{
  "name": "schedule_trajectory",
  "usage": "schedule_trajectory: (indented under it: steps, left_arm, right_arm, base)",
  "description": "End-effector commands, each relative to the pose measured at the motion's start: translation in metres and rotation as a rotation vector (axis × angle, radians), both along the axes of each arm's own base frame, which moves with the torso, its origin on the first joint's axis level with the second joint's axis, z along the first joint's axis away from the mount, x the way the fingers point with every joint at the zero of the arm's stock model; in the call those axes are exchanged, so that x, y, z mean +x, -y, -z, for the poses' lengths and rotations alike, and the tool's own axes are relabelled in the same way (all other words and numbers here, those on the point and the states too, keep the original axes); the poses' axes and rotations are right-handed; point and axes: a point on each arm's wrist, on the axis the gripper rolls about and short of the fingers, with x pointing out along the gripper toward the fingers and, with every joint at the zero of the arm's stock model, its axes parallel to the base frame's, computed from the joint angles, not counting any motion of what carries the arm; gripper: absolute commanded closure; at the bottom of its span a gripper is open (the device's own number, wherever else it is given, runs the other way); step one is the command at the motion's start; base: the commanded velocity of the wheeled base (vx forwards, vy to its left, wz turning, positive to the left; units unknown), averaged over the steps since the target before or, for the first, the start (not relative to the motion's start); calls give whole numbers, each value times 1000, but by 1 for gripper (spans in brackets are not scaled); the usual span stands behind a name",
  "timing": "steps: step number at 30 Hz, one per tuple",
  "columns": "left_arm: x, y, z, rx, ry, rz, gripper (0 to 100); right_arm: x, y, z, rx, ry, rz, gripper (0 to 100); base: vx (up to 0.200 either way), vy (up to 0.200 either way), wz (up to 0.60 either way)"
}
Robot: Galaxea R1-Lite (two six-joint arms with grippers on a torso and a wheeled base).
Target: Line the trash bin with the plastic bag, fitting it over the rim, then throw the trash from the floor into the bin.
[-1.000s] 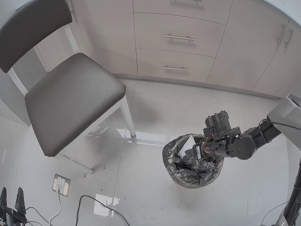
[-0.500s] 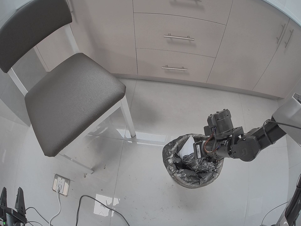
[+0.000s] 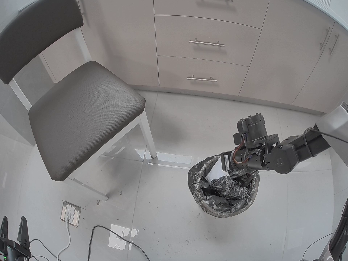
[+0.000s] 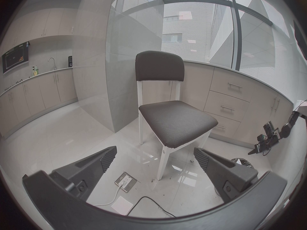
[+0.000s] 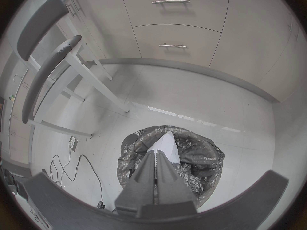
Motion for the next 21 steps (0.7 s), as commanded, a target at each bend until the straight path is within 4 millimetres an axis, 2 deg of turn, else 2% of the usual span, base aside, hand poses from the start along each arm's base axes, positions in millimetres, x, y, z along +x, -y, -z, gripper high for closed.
schedule_trajectory:
  steps: [1,14,21]
  left_arm:
    - [-1,0,0,0,15,0,0]
    - [-1,0,0,0,15,-2,0]
    - [-1,0,0,0,15,-2,0]
  right_arm:
    - [17,-8,-7,1,-5,4,100]
    - [66,-27,-27,49,-50,70,100]
    - [84,-36,-16,51,-54,77,100]
  base:
    - [0,0,0]
    - [0,0,0]
    - [0,0,0]
